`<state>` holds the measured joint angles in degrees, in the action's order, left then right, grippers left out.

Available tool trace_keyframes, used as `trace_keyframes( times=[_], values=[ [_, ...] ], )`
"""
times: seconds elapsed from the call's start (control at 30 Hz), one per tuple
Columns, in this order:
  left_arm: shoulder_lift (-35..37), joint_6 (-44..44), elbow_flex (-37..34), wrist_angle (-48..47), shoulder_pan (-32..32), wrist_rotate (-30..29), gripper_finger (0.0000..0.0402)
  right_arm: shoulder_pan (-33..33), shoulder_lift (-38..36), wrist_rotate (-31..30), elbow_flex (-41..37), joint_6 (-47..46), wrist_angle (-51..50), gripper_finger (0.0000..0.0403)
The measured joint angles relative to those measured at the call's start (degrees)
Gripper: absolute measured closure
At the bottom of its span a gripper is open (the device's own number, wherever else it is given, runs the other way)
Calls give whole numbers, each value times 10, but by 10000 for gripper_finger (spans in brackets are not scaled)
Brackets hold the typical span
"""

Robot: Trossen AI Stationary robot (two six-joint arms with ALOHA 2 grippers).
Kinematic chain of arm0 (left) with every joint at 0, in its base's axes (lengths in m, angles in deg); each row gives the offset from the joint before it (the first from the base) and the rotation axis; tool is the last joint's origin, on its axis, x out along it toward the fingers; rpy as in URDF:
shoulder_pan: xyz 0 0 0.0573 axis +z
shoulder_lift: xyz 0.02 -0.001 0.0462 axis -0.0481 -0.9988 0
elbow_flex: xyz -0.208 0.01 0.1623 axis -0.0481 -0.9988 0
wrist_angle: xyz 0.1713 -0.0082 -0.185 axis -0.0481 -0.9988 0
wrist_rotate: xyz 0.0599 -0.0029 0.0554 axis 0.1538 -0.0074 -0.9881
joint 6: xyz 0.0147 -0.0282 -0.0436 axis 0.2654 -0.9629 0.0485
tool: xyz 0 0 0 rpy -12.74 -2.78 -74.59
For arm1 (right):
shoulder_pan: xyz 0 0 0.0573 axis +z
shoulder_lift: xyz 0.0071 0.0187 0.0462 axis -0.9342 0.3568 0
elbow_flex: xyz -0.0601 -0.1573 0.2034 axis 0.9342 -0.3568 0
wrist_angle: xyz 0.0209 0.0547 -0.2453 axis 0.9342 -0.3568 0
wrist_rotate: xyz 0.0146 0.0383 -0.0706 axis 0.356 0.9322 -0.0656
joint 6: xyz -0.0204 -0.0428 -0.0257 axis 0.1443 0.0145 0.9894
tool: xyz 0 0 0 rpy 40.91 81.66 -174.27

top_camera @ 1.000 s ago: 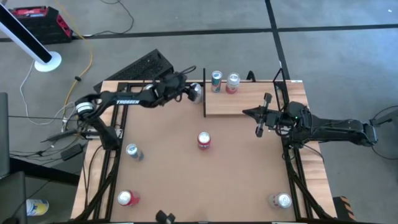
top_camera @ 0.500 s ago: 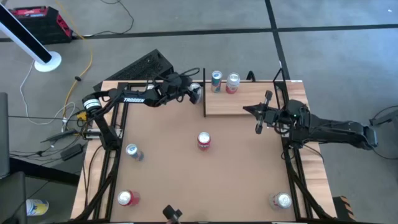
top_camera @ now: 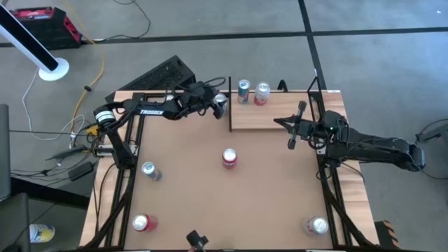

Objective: Place canned beverage on shelf
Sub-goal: Put the top red-silver soda can on the shelf

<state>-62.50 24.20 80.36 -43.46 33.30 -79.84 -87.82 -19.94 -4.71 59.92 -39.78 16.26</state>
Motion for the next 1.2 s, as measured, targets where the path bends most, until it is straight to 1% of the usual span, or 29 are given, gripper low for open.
trace_keyframes(
  times=[0.13, 0.37, 0.63, 0.83, 0.93, 1.07, 1.2],
  values=[
    [-4, 15, 0, -9, 1, -17, 118, 0, 0, 3, 0, -16, -1, 382],
    [-20, 23, -1, -9, 3, -15, 118, 0, 0, 4, 0, -24, -3, 382],
    [-57, 23, 0, 23, 3, -26, 118, 0, 0, 4, 0, -28, -5, 382],
    [-53, 22, 0, 21, 3, -28, 118, 0, 0, 4, 0, -28, -6, 382],
    [-52, 23, 0, 21, 1, -29, 133, 0, 0, 4, 0, -28, -6, 382],
    [-52, 23, 0, 20, -5, -31, 171, 0, 0, 4, 0, -28, -6, 382],
    [-50, 23, 0, 18, -9, -32, 171, 0, 0, 5, 0, -28, -8, 382]
  ],
)
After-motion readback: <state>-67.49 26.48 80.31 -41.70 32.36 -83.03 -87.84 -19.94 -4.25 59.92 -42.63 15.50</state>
